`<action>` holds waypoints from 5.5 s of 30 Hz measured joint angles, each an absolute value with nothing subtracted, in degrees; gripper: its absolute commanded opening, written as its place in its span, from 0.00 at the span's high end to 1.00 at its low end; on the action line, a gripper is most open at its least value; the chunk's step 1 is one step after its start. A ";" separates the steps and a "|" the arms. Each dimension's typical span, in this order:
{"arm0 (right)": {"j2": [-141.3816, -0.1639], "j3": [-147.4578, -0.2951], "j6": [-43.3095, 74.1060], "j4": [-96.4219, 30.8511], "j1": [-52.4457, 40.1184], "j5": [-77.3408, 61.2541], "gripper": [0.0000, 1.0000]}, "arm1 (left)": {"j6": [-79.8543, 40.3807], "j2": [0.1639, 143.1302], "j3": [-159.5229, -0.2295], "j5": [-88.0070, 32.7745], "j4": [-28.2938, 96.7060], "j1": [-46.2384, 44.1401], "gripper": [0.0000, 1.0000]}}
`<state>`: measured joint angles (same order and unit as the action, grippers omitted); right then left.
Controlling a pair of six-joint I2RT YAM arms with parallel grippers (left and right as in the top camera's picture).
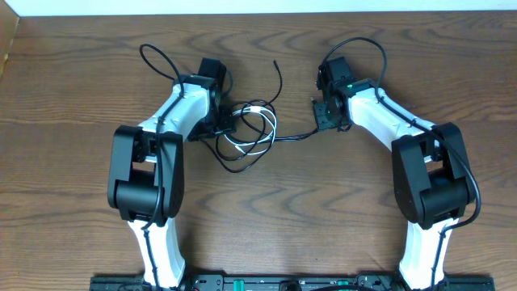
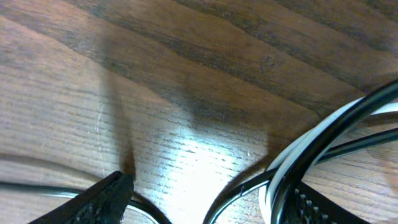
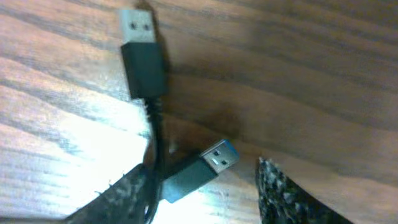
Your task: Untangle cables
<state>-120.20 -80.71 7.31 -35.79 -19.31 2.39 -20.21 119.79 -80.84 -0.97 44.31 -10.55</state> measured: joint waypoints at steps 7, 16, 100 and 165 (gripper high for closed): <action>-121.16 -85.10 0.64 -43.51 -18.85 -5.28 0.37 | -18.85 119.68 -80.66 -3.16 44.14 -9.61 0.26; -122.19 -86.54 -3.66 -42.39 -20.56 -17.26 0.34 | -17.52 119.61 -80.60 -3.57 44.25 -9.61 0.26; -120.95 -86.50 2.44 -29.65 -28.49 -31.73 0.99 | -18.17 96.84 -73.19 -1.32 50.57 -5.45 0.02; -119.81 -63.94 19.33 -4.86 -26.06 -64.40 0.82 | -18.15 96.86 -73.06 -1.32 50.57 -5.45 0.02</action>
